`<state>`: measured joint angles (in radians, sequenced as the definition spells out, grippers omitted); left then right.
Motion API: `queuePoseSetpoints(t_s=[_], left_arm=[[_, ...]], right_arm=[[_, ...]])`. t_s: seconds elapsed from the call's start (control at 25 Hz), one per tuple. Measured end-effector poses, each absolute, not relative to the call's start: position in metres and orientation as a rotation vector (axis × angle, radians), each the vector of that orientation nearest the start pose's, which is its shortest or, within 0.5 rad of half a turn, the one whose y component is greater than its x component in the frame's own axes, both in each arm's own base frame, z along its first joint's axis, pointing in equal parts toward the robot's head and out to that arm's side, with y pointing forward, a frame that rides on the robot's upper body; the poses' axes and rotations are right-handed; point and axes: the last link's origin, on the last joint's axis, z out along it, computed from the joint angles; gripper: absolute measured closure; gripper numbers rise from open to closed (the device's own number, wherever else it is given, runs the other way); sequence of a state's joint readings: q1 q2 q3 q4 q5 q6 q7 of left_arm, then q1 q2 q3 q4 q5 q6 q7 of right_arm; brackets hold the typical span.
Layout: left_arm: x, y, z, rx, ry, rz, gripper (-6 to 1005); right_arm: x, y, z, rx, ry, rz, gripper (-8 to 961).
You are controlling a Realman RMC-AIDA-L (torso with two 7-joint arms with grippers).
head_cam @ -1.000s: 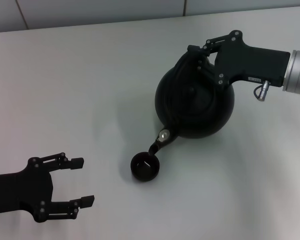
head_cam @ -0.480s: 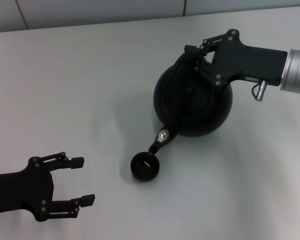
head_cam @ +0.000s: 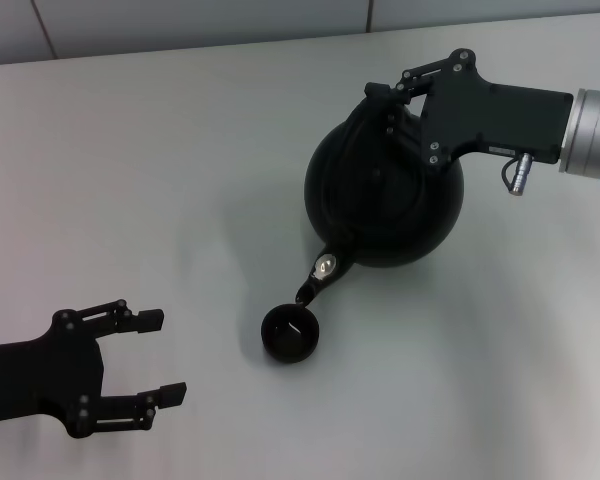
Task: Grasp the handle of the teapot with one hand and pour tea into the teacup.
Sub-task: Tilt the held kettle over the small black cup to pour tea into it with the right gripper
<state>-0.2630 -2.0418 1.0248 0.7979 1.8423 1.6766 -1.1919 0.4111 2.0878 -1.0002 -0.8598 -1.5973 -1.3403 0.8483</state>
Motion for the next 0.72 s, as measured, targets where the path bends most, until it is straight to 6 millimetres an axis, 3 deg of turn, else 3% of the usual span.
queuePoseSetpoints(t_s=[0.72], left_arm=[[-0.2916,0.2538,-0.0017,-2.91,-0.36,-0.63,165]], right_arm=[[0.2251,0.357,0.0102,-2.457,-0.283,0.537,851]])
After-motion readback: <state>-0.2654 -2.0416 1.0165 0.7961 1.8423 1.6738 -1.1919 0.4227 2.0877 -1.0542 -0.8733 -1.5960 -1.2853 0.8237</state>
